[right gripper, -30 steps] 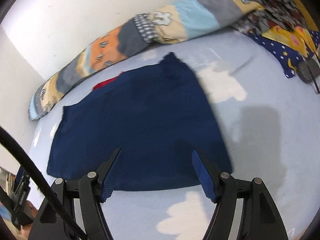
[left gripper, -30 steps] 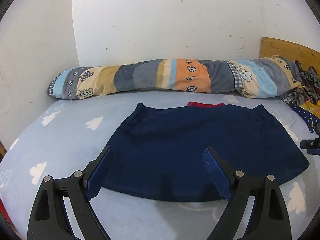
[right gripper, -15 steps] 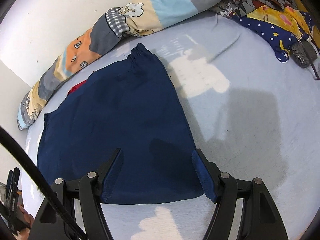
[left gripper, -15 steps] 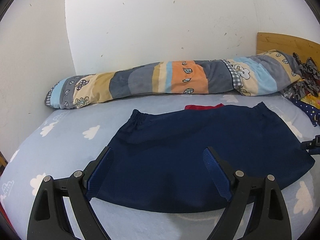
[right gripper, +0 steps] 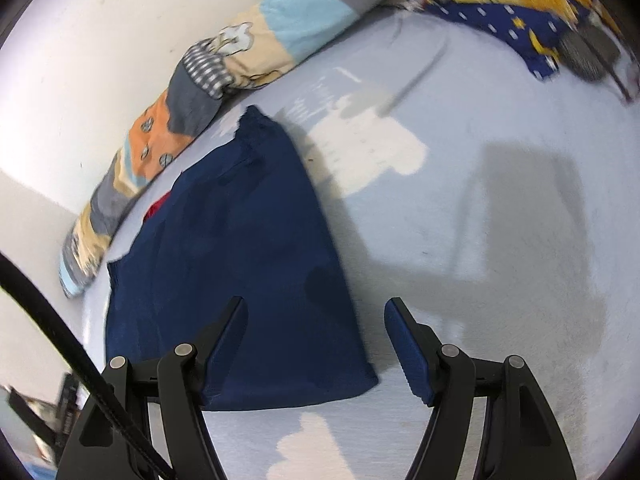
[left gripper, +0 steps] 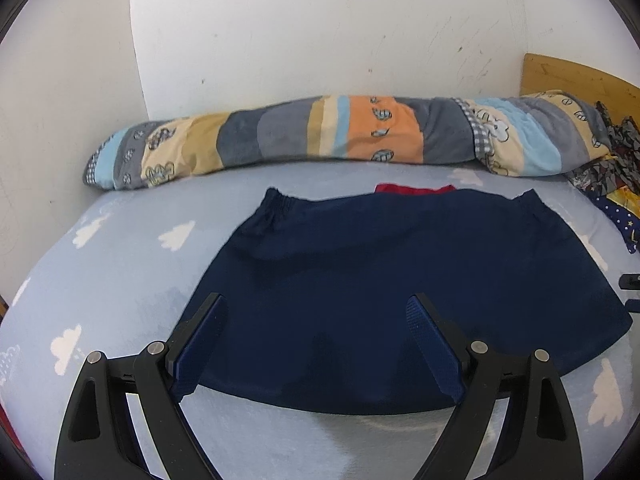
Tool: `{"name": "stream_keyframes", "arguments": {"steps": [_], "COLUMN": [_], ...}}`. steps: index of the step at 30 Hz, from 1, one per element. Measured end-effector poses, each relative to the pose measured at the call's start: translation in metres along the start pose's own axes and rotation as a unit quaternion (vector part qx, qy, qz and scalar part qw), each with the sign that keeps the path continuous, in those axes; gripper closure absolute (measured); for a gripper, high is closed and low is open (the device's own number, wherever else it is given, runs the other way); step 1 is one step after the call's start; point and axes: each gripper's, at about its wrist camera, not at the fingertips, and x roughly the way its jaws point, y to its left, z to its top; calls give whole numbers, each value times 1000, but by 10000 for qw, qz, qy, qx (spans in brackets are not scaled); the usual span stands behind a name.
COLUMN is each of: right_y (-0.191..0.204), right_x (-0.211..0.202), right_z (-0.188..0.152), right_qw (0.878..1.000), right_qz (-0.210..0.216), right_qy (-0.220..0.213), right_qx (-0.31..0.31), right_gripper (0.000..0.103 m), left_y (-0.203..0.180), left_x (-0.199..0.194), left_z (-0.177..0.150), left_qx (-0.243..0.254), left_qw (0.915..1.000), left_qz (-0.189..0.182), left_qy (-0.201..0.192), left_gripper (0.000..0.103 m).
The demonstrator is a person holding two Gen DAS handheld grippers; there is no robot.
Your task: Fold large clothes
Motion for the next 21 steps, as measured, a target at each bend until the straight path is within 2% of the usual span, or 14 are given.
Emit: {"name": "stream_keyframes", "arguments": {"steps": [5, 7, 10, 14, 21], "right_y": [-22, -27, -26, -26, -28], "right_x": [5, 11, 19, 34, 55], "right_z": [1, -1, -4, -13, -6], "right_qw": [9987, 9962, 9917, 9858, 9778], "right_qz": [281, 560, 940, 1104, 1493], "right_qy": [228, 401, 659, 992, 897], "right_qx": [351, 538, 587, 783, 1167], "right_gripper": [28, 28, 28, 28, 28], "left_y": [-2, -2, -4, -10, -15], "left_x": [13, 17, 19, 17, 20], "left_z": [-1, -2, -2, -3, -2], "left_qx": [-122, -197, -185, -83, -30], "left_qw": [9995, 9991, 9990, 9992, 9990], "left_qz": [-78, -151, -162, -182, -233], "left_qy": [263, 354, 376, 348, 379], "left_gripper": [13, 13, 13, 13, 13]}}
